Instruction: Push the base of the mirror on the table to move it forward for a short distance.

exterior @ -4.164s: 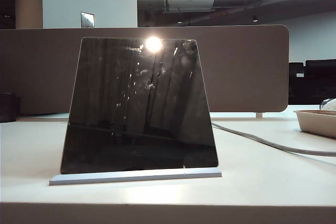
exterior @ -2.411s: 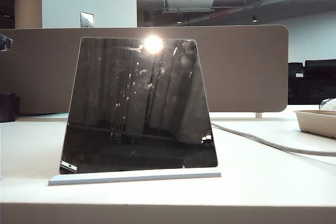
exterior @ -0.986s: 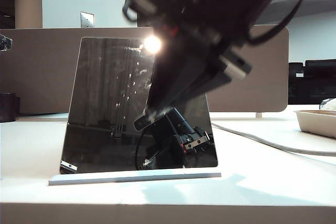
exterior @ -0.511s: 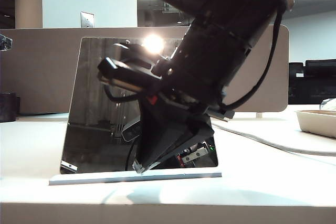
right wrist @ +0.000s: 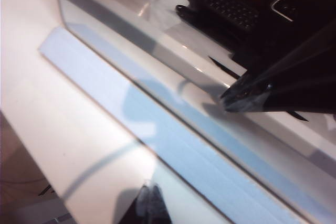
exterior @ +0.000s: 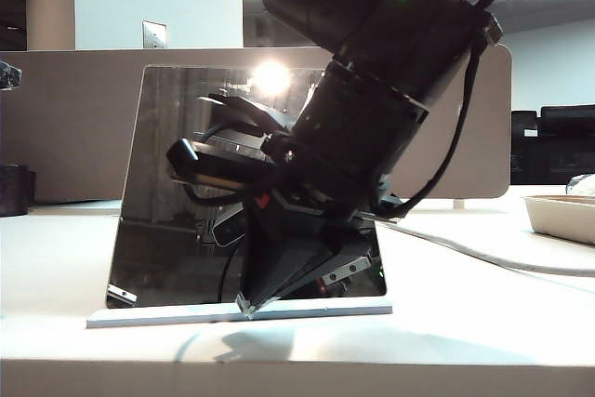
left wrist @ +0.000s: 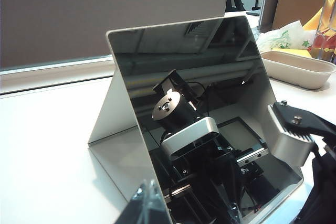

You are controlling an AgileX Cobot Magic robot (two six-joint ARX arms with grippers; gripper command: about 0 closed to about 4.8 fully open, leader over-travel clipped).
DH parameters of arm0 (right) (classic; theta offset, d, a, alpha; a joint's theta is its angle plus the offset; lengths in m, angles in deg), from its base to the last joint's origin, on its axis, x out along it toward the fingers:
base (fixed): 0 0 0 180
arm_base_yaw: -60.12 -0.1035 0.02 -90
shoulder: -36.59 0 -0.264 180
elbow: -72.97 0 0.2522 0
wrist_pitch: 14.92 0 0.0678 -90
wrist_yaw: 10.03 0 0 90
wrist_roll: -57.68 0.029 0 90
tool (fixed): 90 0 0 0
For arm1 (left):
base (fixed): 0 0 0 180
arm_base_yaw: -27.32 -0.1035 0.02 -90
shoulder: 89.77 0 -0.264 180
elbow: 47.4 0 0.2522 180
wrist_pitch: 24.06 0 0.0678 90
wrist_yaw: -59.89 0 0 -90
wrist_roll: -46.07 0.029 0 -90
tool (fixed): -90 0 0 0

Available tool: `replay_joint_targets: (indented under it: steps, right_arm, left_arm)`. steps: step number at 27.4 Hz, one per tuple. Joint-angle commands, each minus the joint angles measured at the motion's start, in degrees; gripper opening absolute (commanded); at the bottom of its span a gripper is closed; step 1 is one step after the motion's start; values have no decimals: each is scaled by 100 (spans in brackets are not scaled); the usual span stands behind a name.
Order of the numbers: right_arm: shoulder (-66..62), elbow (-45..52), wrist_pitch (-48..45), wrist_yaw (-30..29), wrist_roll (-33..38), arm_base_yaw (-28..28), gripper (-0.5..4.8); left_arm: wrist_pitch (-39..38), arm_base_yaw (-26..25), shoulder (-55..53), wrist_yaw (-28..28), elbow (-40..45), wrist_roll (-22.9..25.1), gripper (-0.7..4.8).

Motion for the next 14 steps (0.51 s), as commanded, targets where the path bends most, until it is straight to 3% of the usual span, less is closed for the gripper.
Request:
replay_joint_targets:
  steps: [1,14]
  right_arm:
    - [-37,-22,-140,39,-42,15,-5]
    - [-330,-24,-573,81,-39,122,-5]
  left_arm:
    - [52,2,-2,24,-4,24,-1]
    - [52,2,-2,24,-4,24,-1]
